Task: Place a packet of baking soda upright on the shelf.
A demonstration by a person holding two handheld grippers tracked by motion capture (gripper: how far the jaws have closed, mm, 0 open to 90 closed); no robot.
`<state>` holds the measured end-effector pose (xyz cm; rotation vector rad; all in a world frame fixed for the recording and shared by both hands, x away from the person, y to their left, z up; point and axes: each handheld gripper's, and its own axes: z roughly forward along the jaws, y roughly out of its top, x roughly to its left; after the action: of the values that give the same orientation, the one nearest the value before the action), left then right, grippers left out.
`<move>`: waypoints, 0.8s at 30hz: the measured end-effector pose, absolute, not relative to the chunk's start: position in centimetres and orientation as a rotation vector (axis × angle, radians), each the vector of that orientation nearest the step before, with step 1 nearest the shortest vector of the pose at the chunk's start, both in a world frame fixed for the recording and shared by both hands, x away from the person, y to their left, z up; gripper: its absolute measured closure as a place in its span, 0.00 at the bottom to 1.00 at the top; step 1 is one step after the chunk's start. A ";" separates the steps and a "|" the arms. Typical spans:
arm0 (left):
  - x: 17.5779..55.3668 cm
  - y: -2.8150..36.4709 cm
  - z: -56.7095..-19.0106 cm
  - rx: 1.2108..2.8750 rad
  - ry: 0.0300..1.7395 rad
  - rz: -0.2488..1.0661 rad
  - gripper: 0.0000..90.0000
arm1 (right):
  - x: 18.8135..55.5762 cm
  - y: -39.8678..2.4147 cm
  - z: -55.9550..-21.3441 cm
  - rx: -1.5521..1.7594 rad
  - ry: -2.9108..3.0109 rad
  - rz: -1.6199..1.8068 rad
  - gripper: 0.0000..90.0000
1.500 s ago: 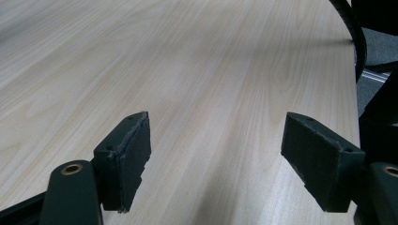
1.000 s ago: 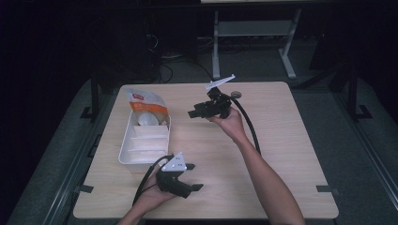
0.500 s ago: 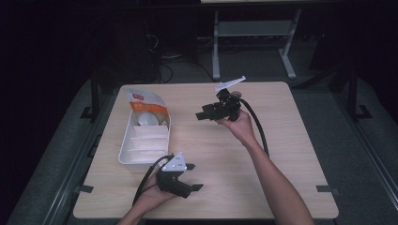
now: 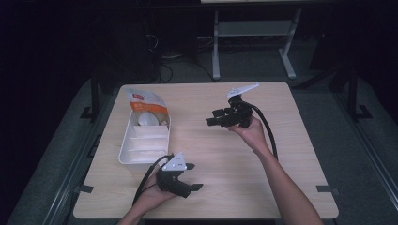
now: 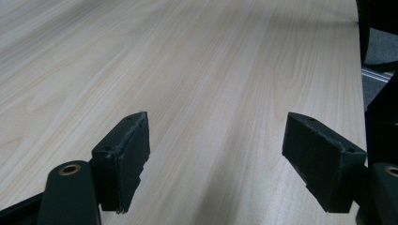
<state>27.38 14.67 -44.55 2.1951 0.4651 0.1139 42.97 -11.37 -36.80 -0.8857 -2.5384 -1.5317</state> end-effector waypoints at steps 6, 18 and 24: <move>27.4 14.7 -44.6 2.197 0.469 0.117 0.26 | 42.1 -12.5 -37.0 -0.902 -2.537 -1.533 0.43; 27.5 14.8 -44.6 2.195 0.473 0.115 0.25 | 40.5 -14.5 -38.0 -0.935 -2.534 -1.514 0.43; 27.5 14.7 -44.6 2.192 0.476 0.114 0.25 | 39.6 -15.4 -38.3 -0.949 -2.547 -1.499 0.42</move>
<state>27.49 14.73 -44.57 2.1918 0.4757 0.1139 39.62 -15.42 -38.30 -0.9486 -2.5468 -1.4993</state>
